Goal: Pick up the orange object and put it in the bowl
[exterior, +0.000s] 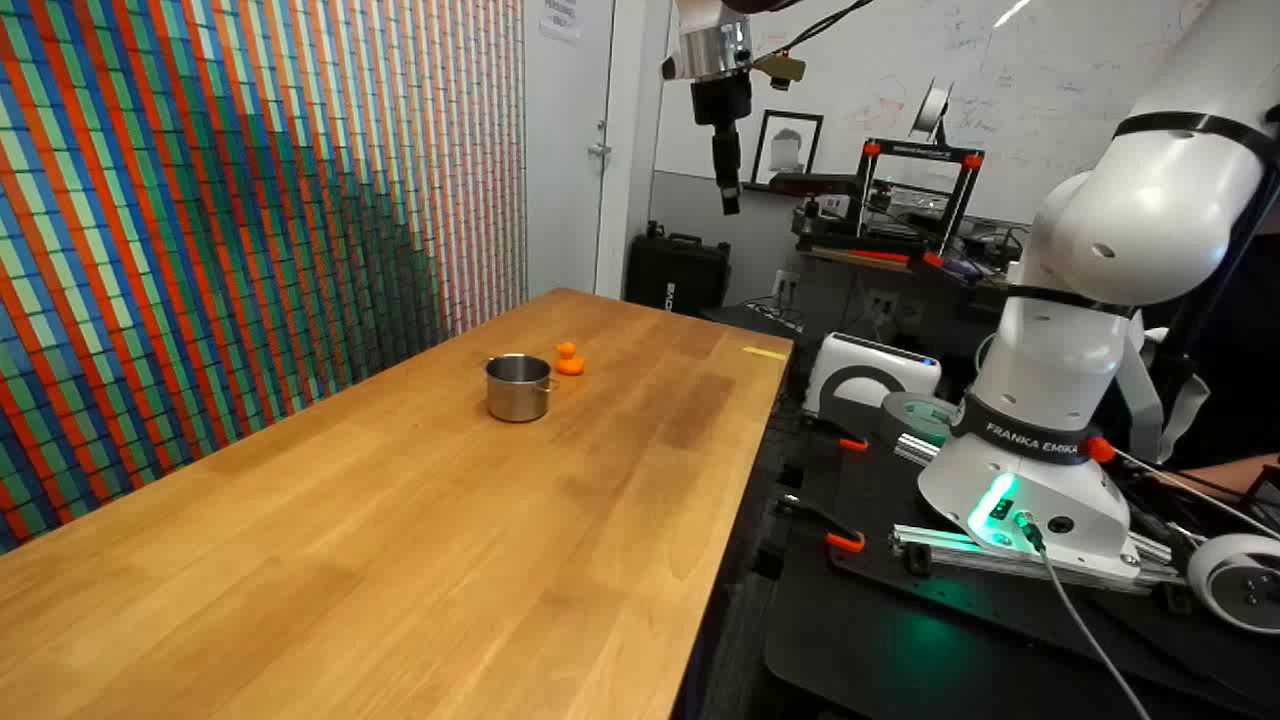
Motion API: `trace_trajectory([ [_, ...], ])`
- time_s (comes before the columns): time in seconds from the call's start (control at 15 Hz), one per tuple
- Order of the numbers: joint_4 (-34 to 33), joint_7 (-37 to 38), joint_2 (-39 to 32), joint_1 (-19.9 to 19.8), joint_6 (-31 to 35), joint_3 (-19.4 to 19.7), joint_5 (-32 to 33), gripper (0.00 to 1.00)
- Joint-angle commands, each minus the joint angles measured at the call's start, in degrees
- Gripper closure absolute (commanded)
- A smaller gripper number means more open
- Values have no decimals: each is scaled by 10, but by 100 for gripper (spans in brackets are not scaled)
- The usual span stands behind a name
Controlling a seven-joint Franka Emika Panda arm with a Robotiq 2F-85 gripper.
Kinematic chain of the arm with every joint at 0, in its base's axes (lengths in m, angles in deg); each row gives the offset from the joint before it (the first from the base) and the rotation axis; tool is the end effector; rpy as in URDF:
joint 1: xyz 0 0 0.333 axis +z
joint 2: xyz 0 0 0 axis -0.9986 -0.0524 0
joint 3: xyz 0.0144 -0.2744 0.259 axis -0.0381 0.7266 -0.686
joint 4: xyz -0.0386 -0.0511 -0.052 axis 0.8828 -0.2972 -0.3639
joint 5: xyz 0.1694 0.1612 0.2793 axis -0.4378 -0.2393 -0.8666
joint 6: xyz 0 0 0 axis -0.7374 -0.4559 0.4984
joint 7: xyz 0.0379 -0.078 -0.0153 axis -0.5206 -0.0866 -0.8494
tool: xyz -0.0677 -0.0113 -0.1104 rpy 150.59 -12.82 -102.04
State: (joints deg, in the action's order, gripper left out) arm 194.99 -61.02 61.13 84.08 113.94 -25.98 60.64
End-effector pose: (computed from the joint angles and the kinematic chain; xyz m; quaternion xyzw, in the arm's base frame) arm 0.3932 -0.0768 0.4913 0.9788 0.1326 -0.1291 0.0876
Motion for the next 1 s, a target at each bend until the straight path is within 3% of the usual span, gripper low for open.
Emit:
trace_trajectory([
  [0.0,-1,1,0,2,-1,2,0,0],
  [0.13,-8,1,-5,2,16,3,4,0],
  [0.53,-152,23,-155,-6,128,14,-22,0],
  [0.93,-224,31,-296,-9,134,0,-77,0],
])
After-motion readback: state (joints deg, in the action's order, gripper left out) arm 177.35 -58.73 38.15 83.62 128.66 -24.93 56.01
